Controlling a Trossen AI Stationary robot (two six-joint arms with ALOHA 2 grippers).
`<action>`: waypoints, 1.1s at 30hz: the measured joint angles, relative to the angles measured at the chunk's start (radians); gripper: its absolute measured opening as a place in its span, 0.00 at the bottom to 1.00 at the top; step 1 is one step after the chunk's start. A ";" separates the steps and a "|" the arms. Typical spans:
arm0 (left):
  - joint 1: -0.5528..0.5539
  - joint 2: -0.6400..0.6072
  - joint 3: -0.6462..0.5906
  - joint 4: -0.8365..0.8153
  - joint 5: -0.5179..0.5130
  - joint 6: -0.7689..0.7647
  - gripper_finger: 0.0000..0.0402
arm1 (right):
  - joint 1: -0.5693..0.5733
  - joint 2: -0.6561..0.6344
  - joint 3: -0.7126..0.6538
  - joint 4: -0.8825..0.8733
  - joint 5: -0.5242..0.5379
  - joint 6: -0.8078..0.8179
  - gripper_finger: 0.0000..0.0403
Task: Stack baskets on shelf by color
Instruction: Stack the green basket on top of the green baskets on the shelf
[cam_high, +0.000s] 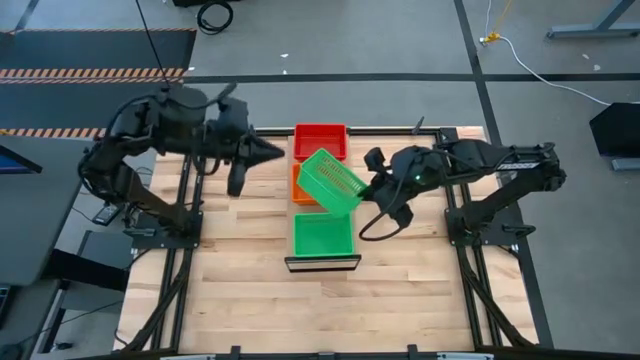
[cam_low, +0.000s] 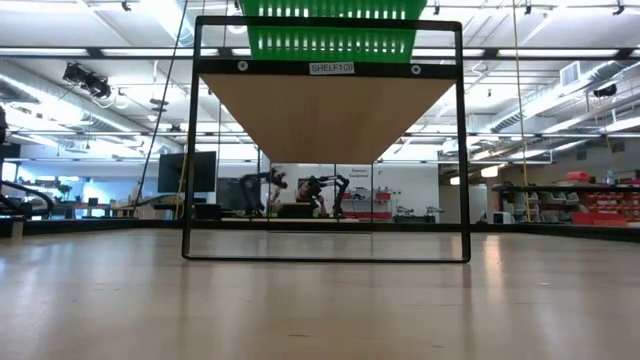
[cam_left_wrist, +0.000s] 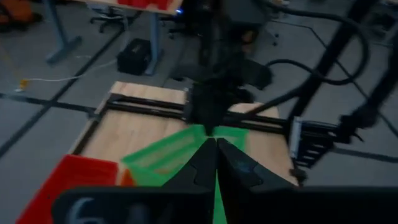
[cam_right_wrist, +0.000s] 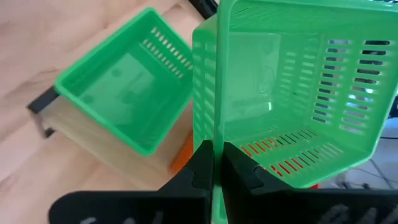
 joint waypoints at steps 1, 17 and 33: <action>-0.018 -0.001 0.000 -0.001 0.000 -0.001 0.04 | 0.006 0.005 0.000 0.009 0.017 -0.001 0.04; -0.159 0.000 0.000 0.103 -0.214 -0.118 0.04 | 0.070 0.050 0.080 0.027 -0.054 -0.071 0.04; -0.179 0.011 0.000 0.166 -0.268 -0.159 0.03 | 0.088 0.050 0.102 -0.192 -0.202 -0.275 0.04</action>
